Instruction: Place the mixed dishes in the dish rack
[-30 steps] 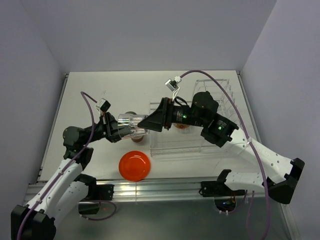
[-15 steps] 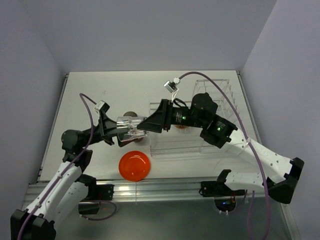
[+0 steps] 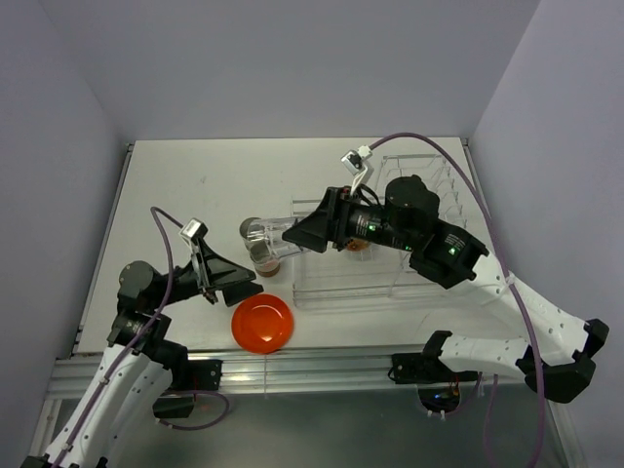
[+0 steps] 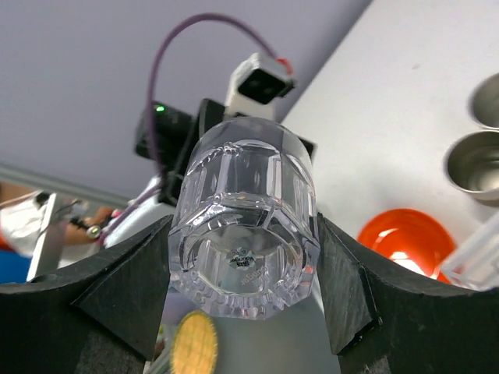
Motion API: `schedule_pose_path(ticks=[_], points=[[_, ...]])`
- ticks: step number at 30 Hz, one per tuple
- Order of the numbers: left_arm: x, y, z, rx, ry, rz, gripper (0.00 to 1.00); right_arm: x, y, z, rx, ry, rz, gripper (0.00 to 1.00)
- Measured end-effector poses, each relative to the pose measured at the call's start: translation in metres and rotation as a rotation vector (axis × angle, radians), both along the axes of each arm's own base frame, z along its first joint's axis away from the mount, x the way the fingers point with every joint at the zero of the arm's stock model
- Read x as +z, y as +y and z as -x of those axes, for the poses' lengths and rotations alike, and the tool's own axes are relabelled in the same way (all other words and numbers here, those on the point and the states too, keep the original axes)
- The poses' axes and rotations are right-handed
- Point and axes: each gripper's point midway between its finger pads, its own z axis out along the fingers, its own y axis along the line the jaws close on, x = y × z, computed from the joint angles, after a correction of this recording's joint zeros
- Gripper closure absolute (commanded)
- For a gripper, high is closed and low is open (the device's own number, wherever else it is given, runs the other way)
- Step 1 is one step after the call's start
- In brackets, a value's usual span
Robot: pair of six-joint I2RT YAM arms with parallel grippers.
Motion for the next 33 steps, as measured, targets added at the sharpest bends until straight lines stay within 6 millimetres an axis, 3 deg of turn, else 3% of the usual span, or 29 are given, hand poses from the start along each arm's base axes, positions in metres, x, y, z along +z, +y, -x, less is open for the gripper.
schedule_pose_path(ticks=[11, 22, 33], points=[[0.007, 0.014, 0.007, 0.132, -0.040, -0.203, 0.01, -0.031, -0.027, -0.019, -0.152, 0.015, 0.150, 1.00], [-0.017, 0.024, 0.021, 0.177, -0.006, -0.256, 0.01, -0.041, -0.053, -0.020, -0.243, 0.014, 0.228, 1.00], [-0.029, 0.029, 0.018, 0.233, 0.030, -0.274, 0.01, -0.054, -0.068, -0.026, -0.290, -0.011, 0.326, 1.00]])
